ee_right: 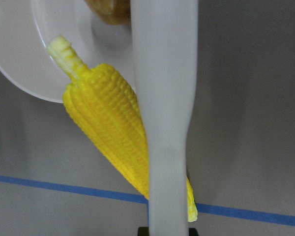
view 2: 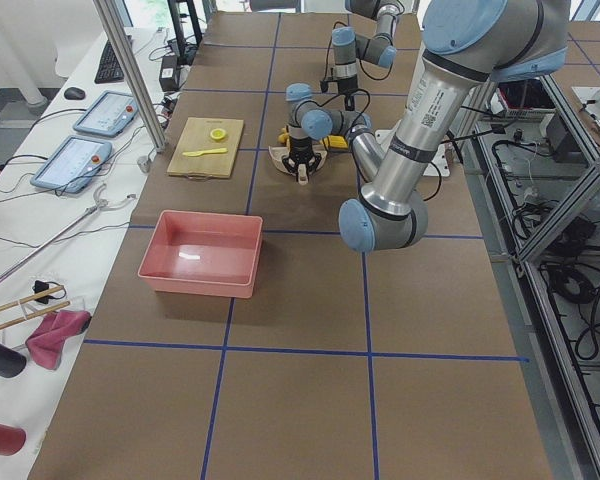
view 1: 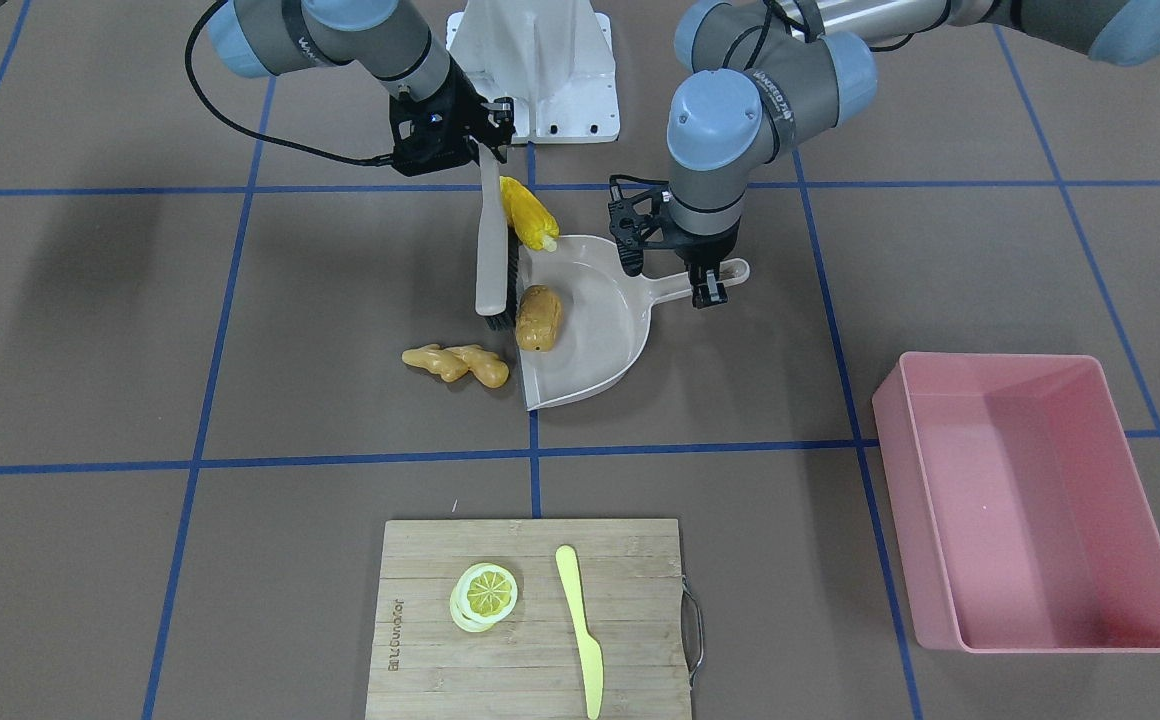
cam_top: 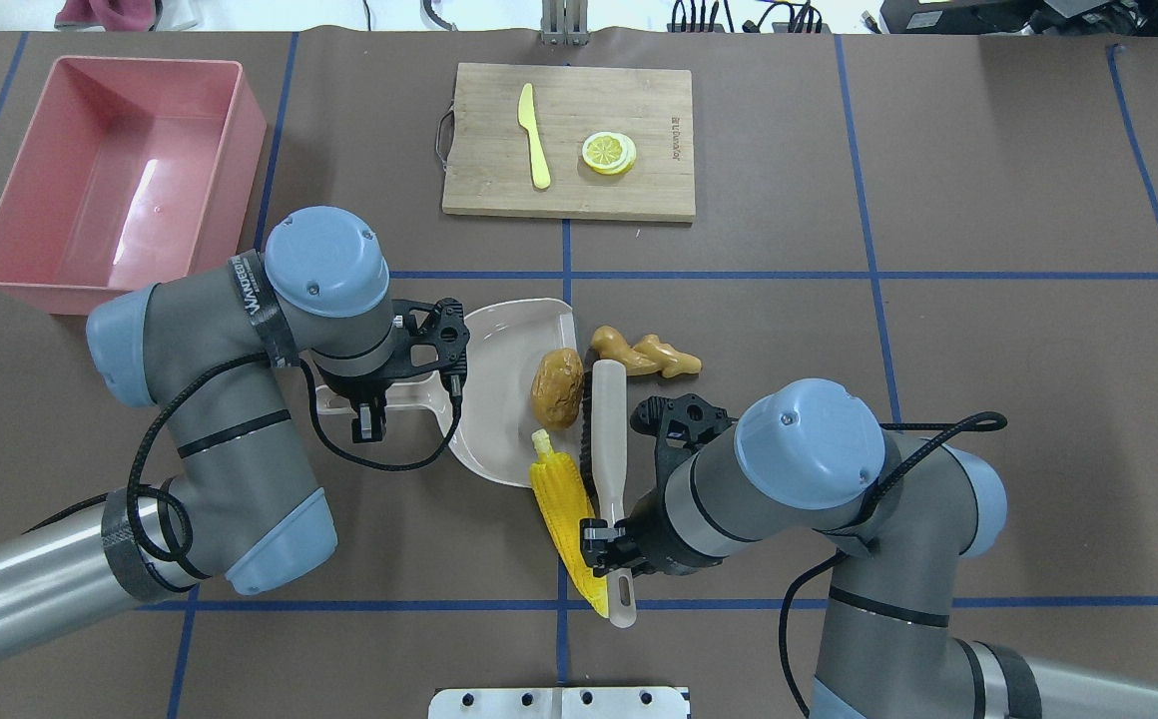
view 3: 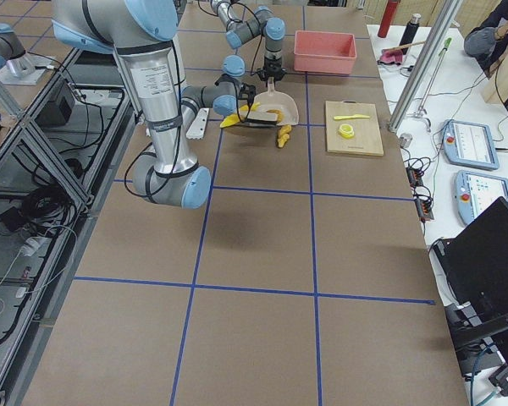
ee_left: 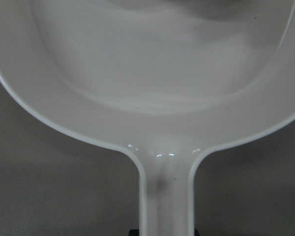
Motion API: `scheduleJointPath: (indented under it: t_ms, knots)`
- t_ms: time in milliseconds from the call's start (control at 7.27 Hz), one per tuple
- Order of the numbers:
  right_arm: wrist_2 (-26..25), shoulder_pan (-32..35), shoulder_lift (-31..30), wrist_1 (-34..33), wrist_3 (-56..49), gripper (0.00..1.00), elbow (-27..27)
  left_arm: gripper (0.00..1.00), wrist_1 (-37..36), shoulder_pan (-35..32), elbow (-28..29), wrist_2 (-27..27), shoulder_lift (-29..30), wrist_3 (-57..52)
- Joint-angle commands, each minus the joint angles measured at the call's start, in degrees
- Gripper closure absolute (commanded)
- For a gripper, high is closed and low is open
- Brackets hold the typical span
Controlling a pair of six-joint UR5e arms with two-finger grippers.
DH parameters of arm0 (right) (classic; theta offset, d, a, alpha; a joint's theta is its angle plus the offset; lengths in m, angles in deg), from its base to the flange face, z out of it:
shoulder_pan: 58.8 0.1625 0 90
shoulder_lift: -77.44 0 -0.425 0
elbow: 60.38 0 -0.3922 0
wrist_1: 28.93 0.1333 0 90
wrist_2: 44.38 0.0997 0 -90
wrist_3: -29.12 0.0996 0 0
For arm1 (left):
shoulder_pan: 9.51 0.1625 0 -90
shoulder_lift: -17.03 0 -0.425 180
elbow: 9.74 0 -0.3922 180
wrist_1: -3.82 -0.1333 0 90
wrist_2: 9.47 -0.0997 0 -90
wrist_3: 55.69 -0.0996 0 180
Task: Sweep and dump trash into bin
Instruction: 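Sweep the potato and corn toward the dustpan with the right gripper's brush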
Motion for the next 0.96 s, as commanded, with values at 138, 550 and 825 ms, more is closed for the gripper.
scheduleJointPath:
  t_ms: [138,550,825]
  knots:
    - [4.6,6.6,-2.8,-0.17,0.06,1.0,2.55,1.0,-0.59,0.0,0.09,-0.09,-0.36,-4.71]
    - [4.43,6.88,-6.41,-8.67,0.59,1.0,13.43,1.0,-2.34,0.0,-0.08,-0.09,-0.45,-4.99]
    - [3.56,3.74,-7.04,-7.9,12.32,1.0,16.17,1.0,-3.06,0.0,0.0,-0.52,-0.45,-6.64]
